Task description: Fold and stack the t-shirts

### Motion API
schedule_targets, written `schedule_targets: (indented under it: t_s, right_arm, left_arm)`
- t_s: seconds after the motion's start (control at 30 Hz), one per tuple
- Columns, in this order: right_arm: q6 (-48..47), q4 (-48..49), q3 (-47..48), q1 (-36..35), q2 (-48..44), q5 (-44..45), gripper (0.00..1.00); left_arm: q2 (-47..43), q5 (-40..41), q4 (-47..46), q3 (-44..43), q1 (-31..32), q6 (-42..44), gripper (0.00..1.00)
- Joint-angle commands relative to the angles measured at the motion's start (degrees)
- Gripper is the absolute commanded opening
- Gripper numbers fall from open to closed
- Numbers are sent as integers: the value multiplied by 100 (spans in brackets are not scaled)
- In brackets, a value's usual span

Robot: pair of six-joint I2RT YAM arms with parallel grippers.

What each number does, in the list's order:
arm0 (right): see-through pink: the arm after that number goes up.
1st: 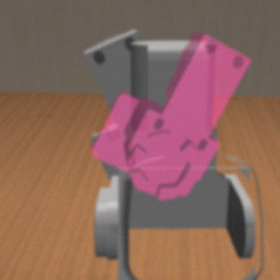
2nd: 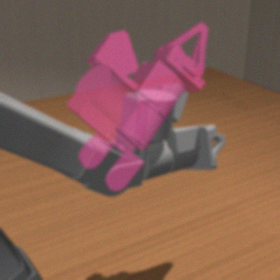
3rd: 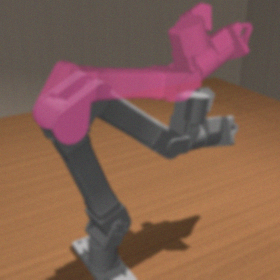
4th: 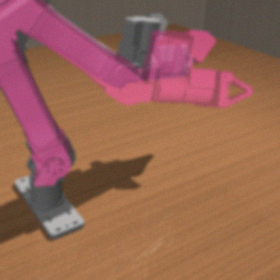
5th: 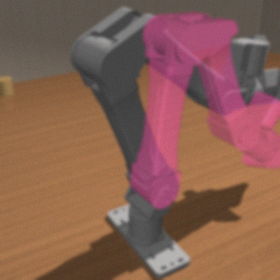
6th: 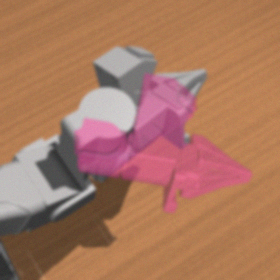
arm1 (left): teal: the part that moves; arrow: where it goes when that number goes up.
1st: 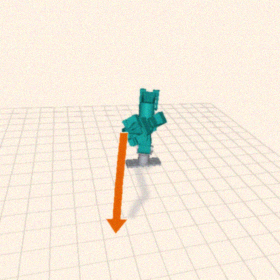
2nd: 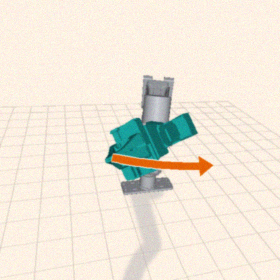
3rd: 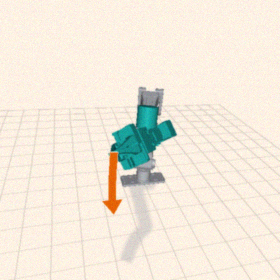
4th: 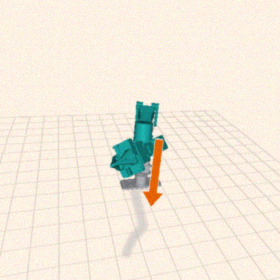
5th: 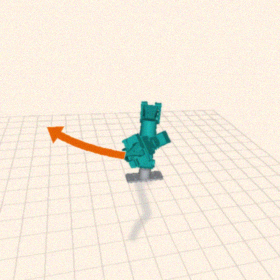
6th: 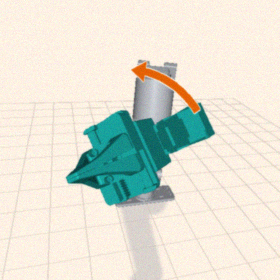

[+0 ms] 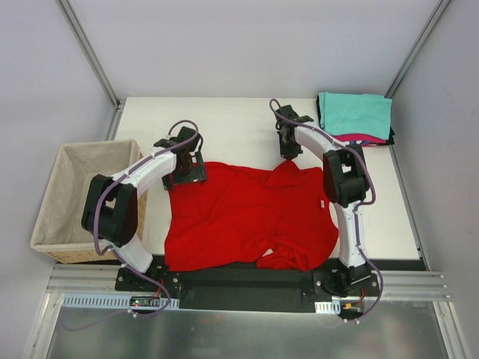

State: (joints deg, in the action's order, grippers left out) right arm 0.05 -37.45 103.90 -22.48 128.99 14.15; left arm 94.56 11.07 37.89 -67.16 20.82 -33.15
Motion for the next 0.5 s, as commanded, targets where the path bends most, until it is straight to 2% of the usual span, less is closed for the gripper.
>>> schedule_targets:
  t_s: [0.0,0.17,0.47]
  right_arm:
    - [153,36,-115,7,-76,-53,1]
    - [179,159,-273,7,-216,-132,1]
    - [144,229,-317,7,-330,-193,1]
  left_arm:
    - [-421,89,34,246,-192,-280,99]
    - [-570,-307,-53,273,-693,-87,99]
    - [-114,-351,-168,-298,-922,335,99]
